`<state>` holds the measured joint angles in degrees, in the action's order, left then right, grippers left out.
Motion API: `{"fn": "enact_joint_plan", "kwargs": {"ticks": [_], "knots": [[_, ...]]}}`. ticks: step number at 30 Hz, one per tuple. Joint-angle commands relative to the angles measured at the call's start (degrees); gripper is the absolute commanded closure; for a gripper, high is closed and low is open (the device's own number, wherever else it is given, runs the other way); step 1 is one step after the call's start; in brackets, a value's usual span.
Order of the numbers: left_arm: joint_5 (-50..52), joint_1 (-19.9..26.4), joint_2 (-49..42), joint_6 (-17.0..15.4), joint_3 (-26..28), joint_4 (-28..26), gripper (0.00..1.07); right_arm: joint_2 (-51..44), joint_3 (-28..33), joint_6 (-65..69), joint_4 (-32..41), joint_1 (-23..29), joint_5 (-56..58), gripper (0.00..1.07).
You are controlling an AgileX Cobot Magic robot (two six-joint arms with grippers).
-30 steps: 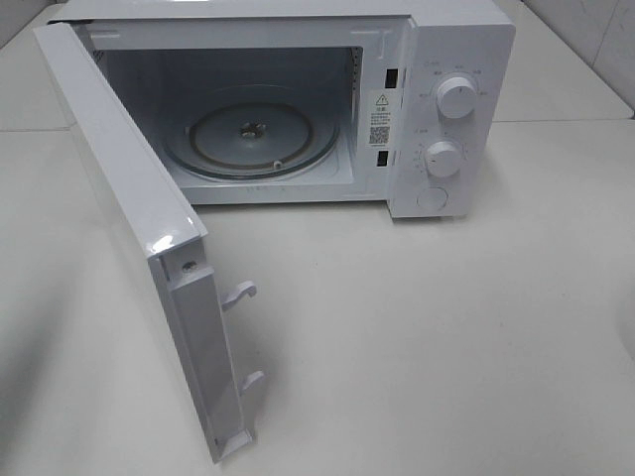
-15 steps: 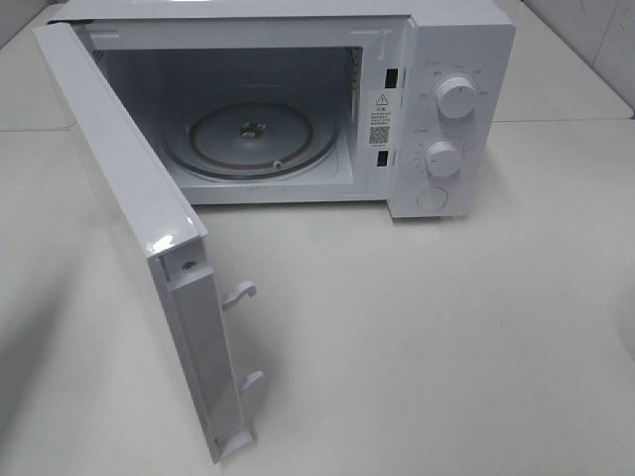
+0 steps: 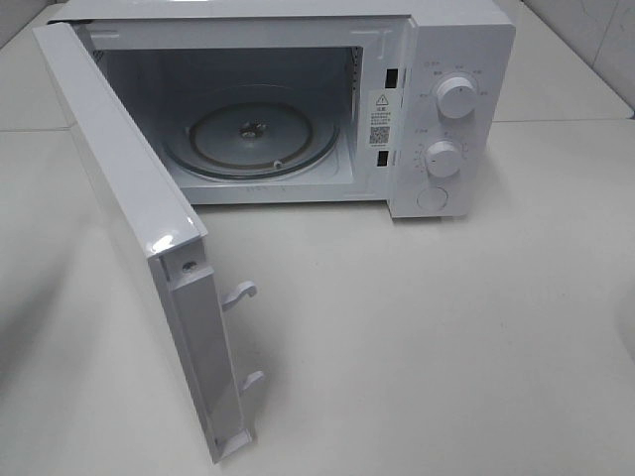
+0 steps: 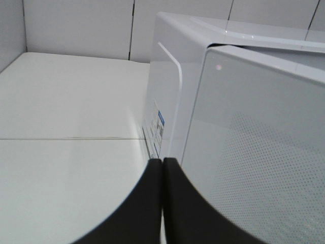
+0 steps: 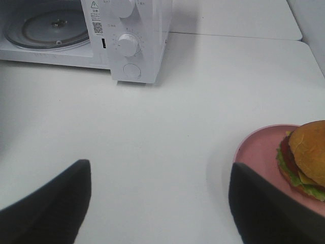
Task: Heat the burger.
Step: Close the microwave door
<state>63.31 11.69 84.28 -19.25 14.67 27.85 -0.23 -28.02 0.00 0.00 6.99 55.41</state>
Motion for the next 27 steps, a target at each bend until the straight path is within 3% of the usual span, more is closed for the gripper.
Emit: {"fn": "enact_joint_plan", "kwargs": {"ticks": [1,4,7,13,19,27], "knots": [[4.4,0.2,4.2,0.7,1.3,3.3,1.07,-1.7,0.1,0.0,0.0,-0.4,-0.3,0.33],[5.1,0.1,8.7,-0.9,4.4,8.7,1.07,-1.7,0.1,0.0,0.0,-0.4,-0.3,0.33],[4.8,-1.5,9.9,-1.5,6.1,9.3,1.07,-1.7,0.1,0.0,0.0,-0.4,-0.3,0.33],[-0.8,-6.3,11.7,0.3,8.7,8.4,1.07,-1.7,0.1,0.0,0.0,-0.4,-0.3,0.33],[-0.7,-8.0,13.8,0.4,9.5,8.0,1.07,-1.7,0.1,0.0,0.0,-0.4,-0.3,0.33],[-0.5,-12.9,17.1,3.8,10.2,3.7,1.07,-1.7,0.1,0.0,0.0,-0.4,-0.3,0.33]]}}
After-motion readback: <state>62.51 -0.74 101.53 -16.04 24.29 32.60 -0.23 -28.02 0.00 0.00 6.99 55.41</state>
